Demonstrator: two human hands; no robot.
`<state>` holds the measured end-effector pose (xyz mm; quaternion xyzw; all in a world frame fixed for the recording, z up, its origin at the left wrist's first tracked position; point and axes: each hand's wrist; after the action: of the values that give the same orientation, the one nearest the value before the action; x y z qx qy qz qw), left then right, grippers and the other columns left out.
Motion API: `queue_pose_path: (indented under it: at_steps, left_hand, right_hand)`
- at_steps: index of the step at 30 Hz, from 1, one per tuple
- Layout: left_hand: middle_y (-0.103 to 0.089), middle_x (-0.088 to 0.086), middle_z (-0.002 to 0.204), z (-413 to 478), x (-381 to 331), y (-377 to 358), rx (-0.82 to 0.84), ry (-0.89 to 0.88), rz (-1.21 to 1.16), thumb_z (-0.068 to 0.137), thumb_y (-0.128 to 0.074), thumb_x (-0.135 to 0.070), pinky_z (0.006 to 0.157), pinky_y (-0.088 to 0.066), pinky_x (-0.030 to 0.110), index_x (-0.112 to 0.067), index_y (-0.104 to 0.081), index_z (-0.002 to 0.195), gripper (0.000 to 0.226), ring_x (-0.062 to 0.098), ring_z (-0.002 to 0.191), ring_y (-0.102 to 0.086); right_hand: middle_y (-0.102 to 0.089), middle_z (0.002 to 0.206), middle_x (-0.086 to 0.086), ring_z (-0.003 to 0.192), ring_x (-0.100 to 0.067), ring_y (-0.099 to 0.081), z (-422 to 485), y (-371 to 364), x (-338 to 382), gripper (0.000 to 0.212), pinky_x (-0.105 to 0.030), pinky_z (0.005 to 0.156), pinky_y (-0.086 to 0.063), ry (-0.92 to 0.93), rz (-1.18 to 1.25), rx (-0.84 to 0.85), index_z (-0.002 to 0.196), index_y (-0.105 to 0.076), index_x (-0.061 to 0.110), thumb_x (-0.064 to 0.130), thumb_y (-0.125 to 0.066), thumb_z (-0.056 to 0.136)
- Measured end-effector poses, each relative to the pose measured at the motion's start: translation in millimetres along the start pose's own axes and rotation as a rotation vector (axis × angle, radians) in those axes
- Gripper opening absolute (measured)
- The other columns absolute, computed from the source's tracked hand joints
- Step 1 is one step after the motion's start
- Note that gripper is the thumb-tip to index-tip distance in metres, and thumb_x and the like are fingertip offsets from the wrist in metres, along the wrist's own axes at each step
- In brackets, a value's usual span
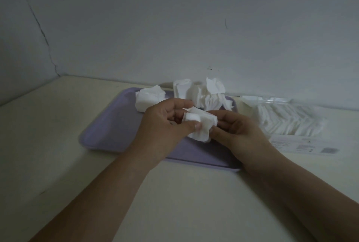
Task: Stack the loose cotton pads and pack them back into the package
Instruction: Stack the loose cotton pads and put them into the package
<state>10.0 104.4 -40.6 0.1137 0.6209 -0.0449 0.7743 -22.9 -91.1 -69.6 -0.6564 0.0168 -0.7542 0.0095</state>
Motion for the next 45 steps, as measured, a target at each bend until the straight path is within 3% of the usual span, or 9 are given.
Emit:
queue_pose_path:
  at_steps: [9,12,16,21,26,30,34,38,45]
  left_hand:
    - [-0.054,-0.004,0.074,2,5,-3,-0.084,-0.104,0.167,0.072,-0.093,-0.017,0.058,-0.043,0.012,-0.029,-0.071,0.104,0.041,0.003,0.058,-0.044]
    - [-0.049,-0.005,0.063,5,7,1,-0.068,-0.079,0.216,0.074,-0.092,-0.026,0.053,-0.04,0.014,-0.027,-0.07,0.109,0.041,0.004,0.052,-0.043]
    - [-0.06,0.01,0.065,4,2,6,0.111,0.022,0.173,0.085,-0.083,-0.022,0.058,-0.044,0.016,-0.03,-0.069,0.109,0.029,0.011,0.061,-0.056]
    - [-0.067,0.027,0.083,0,3,2,0.195,0.002,0.211,0.09,-0.078,-0.02,0.066,-0.047,0.035,-0.036,-0.07,0.102,0.021,0.047,0.075,-0.064]
    - [-0.074,0.019,0.089,-2,10,-4,0.282,-0.036,0.252,0.092,-0.072,-0.021,0.072,-0.056,0.051,-0.034,-0.068,0.109,0.022,0.041,0.08,-0.068]
    - [-0.076,0.011,0.087,-2,11,-3,0.31,0.001,0.261,0.092,-0.069,-0.013,0.065,-0.054,0.046,-0.032,-0.067,0.106,0.024,0.032,0.072,-0.068]
    - [-0.075,0.003,0.074,0,7,2,0.274,0.009,0.156,0.093,-0.071,-0.011,0.057,-0.05,0.036,-0.024,-0.07,0.104,0.017,0.019,0.064,-0.065]
    - [-0.065,0.009,0.072,3,-6,3,0.323,0.079,-0.068,0.092,-0.072,-0.018,0.054,-0.04,0.027,-0.014,-0.071,0.106,0.014,0.018,0.061,-0.052]
    - [-0.075,0.004,0.078,17,-44,-52,0.256,-0.011,0.078,0.096,-0.068,-0.01,0.057,-0.046,0.031,-0.025,-0.07,0.111,0.022,0.015,0.067,-0.062]
  right_hand:
    - [-0.074,0.12,-0.022,0.117,-0.036,-0.069,-4,1,7,0.048,-0.047,0.107,-0.051,-0.022,0.106,0.105,0.123,-0.068,0.002,0.014,-0.084,0.079]
    - [-0.078,0.11,-0.018,0.103,-0.029,-0.073,-1,0,3,0.034,-0.043,0.096,-0.053,0.027,0.024,0.0,0.115,-0.07,0.003,0.004,-0.08,0.083]
    - [-0.076,0.11,-0.021,0.099,-0.025,-0.071,0,2,-1,0.028,-0.043,0.096,-0.053,0.057,0.002,-0.025,0.115,-0.067,0.003,-0.008,-0.07,0.089]
    - [-0.069,0.115,-0.022,0.102,-0.021,-0.064,0,1,1,0.034,-0.04,0.096,-0.049,0.1,-0.124,0.012,0.118,-0.061,0.009,0.001,-0.061,0.085]
    - [-0.064,0.133,-0.008,0.121,-0.03,-0.063,-2,-4,-3,0.058,-0.041,0.107,-0.049,0.06,-0.204,0.089,0.138,-0.05,0.028,0.003,-0.053,0.086]
    - [-0.052,0.146,0.005,0.129,-0.014,-0.058,-6,-10,-3,0.077,-0.032,0.108,-0.047,0.039,-0.217,0.094,0.152,-0.035,0.032,-0.002,-0.049,0.084]
    - [-0.069,0.129,-0.006,0.12,-0.02,-0.066,-4,-7,17,0.066,-0.035,0.104,-0.051,-0.005,-0.138,0.011,0.145,-0.047,0.014,0.012,-0.065,0.081]
    - [-0.073,0.116,-0.024,0.116,-0.043,-0.066,-7,6,59,0.031,-0.058,0.107,-0.05,-0.054,-0.187,0.118,0.116,-0.069,0.0,0.014,-0.074,0.088]
    - [-0.077,0.094,-0.015,0.088,-0.031,-0.076,-8,65,120,0.013,-0.052,0.08,-0.063,-0.056,-0.494,-0.127,0.099,-0.07,0.004,0.012,-0.071,0.089]
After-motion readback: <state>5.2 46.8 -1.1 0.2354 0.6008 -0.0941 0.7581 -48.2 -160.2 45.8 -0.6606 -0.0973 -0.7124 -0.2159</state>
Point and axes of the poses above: each hand's wrist, its own z-axis towards the middle knuckle, its own y-axis out of the back of the hand, x = y × z
